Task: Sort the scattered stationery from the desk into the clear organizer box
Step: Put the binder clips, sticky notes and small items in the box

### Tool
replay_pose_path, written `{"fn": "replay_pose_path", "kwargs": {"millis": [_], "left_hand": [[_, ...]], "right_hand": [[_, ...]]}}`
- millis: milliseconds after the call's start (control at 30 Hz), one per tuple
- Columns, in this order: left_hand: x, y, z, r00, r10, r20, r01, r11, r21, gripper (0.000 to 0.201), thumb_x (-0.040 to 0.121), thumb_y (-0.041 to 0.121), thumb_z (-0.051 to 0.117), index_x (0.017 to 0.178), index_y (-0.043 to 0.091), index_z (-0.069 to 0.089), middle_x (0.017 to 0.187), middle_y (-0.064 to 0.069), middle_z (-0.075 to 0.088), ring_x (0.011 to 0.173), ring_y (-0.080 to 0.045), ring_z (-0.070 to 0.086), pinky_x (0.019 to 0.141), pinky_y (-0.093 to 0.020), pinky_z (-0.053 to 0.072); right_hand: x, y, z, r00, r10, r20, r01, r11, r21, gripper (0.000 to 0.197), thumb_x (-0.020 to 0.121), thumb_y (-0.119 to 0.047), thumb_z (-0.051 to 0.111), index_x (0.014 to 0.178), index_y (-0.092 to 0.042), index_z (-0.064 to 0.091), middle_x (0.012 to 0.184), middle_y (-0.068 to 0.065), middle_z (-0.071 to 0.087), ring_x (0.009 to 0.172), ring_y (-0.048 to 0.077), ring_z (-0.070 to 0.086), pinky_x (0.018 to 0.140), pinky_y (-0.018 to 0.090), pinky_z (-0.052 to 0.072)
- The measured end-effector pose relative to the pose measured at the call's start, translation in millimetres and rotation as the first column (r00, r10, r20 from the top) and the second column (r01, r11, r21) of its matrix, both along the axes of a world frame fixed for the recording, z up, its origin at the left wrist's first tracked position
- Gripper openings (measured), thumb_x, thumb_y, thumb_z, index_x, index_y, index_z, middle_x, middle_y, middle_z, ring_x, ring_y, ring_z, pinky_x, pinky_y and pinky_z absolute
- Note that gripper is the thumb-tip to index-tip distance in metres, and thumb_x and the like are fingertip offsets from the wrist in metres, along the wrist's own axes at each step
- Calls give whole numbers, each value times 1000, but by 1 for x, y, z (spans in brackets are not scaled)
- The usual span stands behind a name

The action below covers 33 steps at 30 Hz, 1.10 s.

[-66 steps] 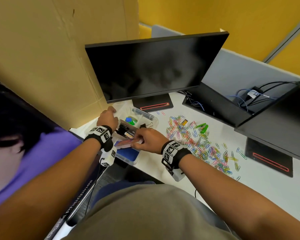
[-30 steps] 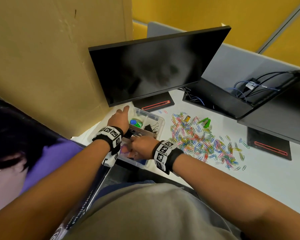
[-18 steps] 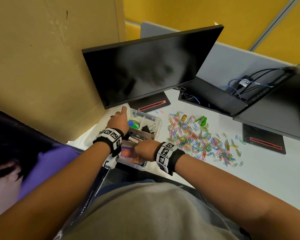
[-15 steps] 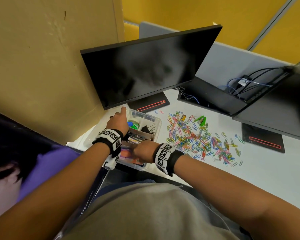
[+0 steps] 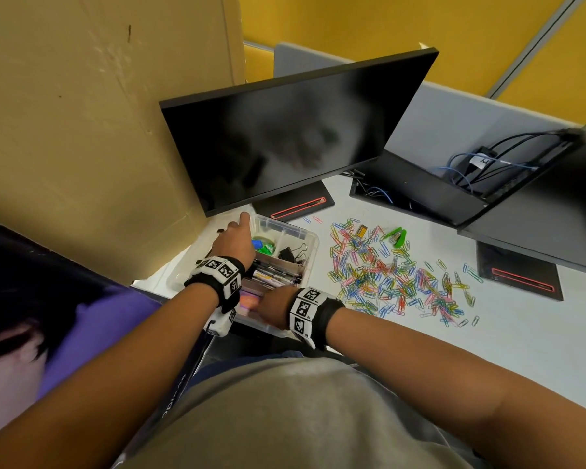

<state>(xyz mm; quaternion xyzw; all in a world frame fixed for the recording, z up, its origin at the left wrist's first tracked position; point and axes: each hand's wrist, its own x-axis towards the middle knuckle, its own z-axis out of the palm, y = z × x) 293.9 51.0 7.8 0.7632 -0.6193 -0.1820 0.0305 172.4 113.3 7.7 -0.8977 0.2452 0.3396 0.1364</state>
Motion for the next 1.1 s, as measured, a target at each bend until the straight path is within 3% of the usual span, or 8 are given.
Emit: {"fn": "replay_pose_path", "kwargs": {"millis": [133, 233, 400, 533, 633, 800, 1000, 1100], "left_hand": [[-1, 1, 0, 1000, -2, 6, 2, 1000, 1, 57, 88, 8, 62, 136, 16, 32, 116, -19, 57, 98, -35, 61, 76, -41, 51], [-2, 2, 1, 1000, -7, 17, 7, 1000, -1, 58, 88, 8, 62, 137, 15, 32, 116, -19, 56, 98, -35, 61, 74, -40, 50], [-4, 1, 2, 1000, 16, -2, -16, 1000, 1, 62, 87, 10, 63, 138, 16, 29, 116, -19, 57, 97, -36, 61, 75, -42, 51], [-11, -1, 5, 999, 32, -37, -33, 999, -25, 65, 87, 10, 62, 142, 16, 27, 119, -20, 55, 102, -38, 60, 78, -44, 50], [-21, -5, 11, 999, 7, -35, -8, 999, -35, 56, 90, 11, 56, 141, 14, 32, 123, -20, 54, 106, -42, 58, 83, -47, 46], [-49, -15, 18, 999, -16, -50, 13, 998, -66, 48, 91, 10, 52, 137, 13, 39, 121, -21, 56, 105, -41, 58, 82, -46, 46], [-100, -25, 24, 992, -82, -99, 74, 994, -74, 38, 92, 10, 53, 130, 13, 48, 125, -17, 57, 111, -36, 58, 85, -45, 49], [-126, -34, 22, 984, -123, -128, 115, 991, -72, 36, 92, 11, 54, 128, 15, 51, 126, -15, 59, 114, -33, 57, 88, -43, 49]], "right_hand": [[-3, 0, -1, 999, 33, 4, -33, 999, 8, 35, 103, -18, 44, 136, -6, 51, 131, 15, 59, 123, 30, 55, 100, 35, 42], [0, -5, 7, 998, 66, 24, -67, 996, 50, 38, 105, -16, 36, 138, 0, 46, 137, 21, 52, 128, 33, 48, 105, 37, 36], [-1, -8, 9, 997, -81, -16, 83, 978, 191, 26, 97, -11, 50, 116, -1, 64, 111, 16, 67, 102, 32, 63, 84, 34, 48], [-12, -17, 24, 966, -208, 151, 168, 956, 239, 27, 98, -18, 50, 102, -3, 71, 102, 14, 70, 81, 27, 57, 75, 30, 45], [-34, -27, 36, 873, -382, 304, 283, 904, 321, 22, 93, -23, 59, 99, -12, 77, 99, 5, 74, 84, 23, 64, 79, 32, 50], [-80, -46, 55, 662, -630, 405, 451, 767, 457, 17, 92, -14, 60, 101, -10, 73, 98, 5, 73, 87, 19, 67, 80, 30, 53], [-137, -59, 43, 452, -754, 478, 591, 654, 472, 15, 93, -11, 60, 101, -17, 71, 88, -7, 69, 69, 9, 69, 59, 19, 53], [-164, -61, 37, 403, -776, 485, 624, 620, 475, 16, 94, -11, 57, 104, -15, 70, 94, -2, 70, 72, 14, 69, 63, 24, 55]]}}
